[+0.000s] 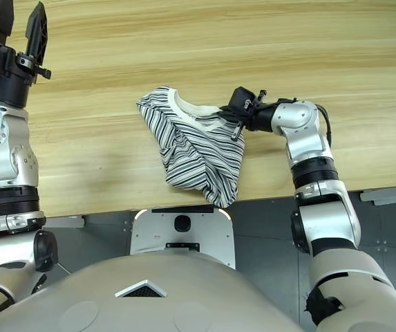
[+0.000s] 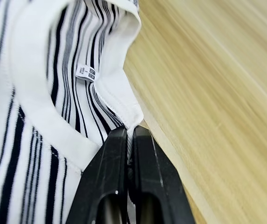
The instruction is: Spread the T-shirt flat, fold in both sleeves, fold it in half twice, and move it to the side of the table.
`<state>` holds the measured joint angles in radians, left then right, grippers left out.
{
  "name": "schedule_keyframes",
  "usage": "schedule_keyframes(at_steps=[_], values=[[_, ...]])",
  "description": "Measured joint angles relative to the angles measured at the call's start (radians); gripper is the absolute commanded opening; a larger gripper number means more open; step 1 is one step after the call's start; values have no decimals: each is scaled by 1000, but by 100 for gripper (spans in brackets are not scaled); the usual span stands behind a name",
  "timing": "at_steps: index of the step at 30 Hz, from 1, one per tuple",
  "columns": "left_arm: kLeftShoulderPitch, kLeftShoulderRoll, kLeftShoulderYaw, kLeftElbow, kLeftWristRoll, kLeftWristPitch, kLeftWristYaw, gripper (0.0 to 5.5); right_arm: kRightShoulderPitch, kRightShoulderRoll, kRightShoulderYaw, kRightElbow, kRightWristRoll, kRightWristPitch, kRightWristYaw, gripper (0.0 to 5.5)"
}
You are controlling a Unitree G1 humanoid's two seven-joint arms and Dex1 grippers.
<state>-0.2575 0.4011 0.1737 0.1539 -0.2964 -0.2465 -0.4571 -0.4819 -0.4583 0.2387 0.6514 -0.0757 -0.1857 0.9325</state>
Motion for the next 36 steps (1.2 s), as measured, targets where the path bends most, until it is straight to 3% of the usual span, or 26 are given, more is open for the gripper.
schedule_keyframes(at_steps=[9,13,18,21,23,29,36], values=[[-122,98,-24,-8,-27,100,-167,244,114,-62,-19,-493,-80,-134,-144,12],[-158,163,-150,39,9,202,-362,244,241,-133,48,-701,-76,-94,-37,12],[-101,218,-347,71,84,175,-655,244,315,-216,113,-781,-73,-87,83,12],[-84,236,-410,101,126,135,-741,288,321,-221,120,-790,-70,-84,89,10],[-85,236,-426,158,156,112,-749,323,321,-220,120,-791,-66,-77,84,10],[-96,244,-501,292,323,-85,-748,326,320,-216,121,-790,-59,-71,78,10],[-171,206,-531,442,570,-364,-442,326,320,-203,124,-783,-58,-59,58,10]])
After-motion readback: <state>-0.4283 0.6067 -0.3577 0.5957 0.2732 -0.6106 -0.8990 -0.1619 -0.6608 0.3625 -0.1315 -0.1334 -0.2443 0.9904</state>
